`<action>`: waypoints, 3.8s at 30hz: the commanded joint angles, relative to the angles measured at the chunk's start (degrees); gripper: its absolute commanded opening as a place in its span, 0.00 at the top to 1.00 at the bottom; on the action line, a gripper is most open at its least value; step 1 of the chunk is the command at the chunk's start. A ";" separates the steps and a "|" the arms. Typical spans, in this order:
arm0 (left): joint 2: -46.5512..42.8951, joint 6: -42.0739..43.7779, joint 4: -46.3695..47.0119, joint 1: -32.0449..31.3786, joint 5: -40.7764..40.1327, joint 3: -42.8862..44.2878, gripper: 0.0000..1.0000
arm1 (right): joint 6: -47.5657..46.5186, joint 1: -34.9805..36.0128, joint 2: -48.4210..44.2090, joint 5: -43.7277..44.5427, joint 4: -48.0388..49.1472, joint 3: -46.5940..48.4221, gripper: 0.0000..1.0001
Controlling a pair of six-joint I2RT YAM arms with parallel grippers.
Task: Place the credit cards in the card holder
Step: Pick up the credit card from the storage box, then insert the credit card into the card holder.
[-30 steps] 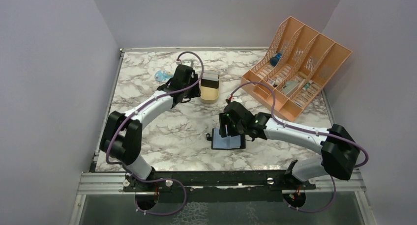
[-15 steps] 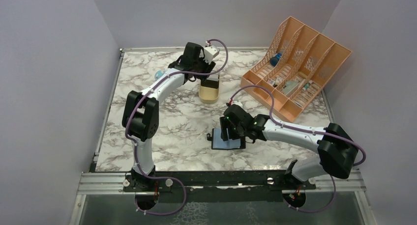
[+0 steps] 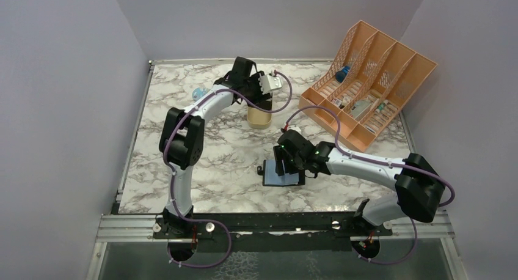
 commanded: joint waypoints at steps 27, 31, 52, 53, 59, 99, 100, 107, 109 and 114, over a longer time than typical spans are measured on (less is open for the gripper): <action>7.45 15.96 3.30 -2.00 -1.93 1.98 0.48 | -0.10 0.22 -1.01 2.91 -2.76 2.55 0.39; 6.41 16.24 7.05 -2.36 -3.84 0.11 0.53 | 0.03 0.24 -1.42 2.93 -2.82 2.22 0.40; 4.05 17.93 10.89 -3.54 -8.41 -1.92 0.62 | 0.45 0.25 -2.52 2.89 -2.64 1.04 0.40; 3.92 18.00 10.88 -3.55 -8.46 -1.88 0.63 | 0.45 0.23 -2.48 2.87 -2.54 0.95 0.40; 3.18 18.50 10.72 -4.10 -8.75 -2.00 0.75 | 0.54 0.25 -2.39 2.63 -2.27 0.86 0.40; -15.74 -62.81 -2.38 -3.20 8.21 -7.68 1.00 | 2.96 -0.28 -9.49 6.78 -1.23 -5.86 0.64; -18.13 -64.77 -1.58 -3.24 8.05 -10.40 1.00 | 2.93 -0.40 -9.40 7.07 -1.14 -6.22 0.65; -28.19 -82.41 11.27 -3.21 12.16 -30.86 1.00 | 3.05 -0.63 -8.13 8.28 -1.14 -7.00 0.70; -29.53 -86.75 15.64 -3.20 14.46 -36.78 1.00 | 3.24 -0.63 -7.90 9.14 -1.36 -7.23 0.71; -31.91 -94.84 22.61 -3.62 14.52 -45.26 1.00 | 4.17 -0.63 -8.05 9.31 -1.18 -8.40 0.73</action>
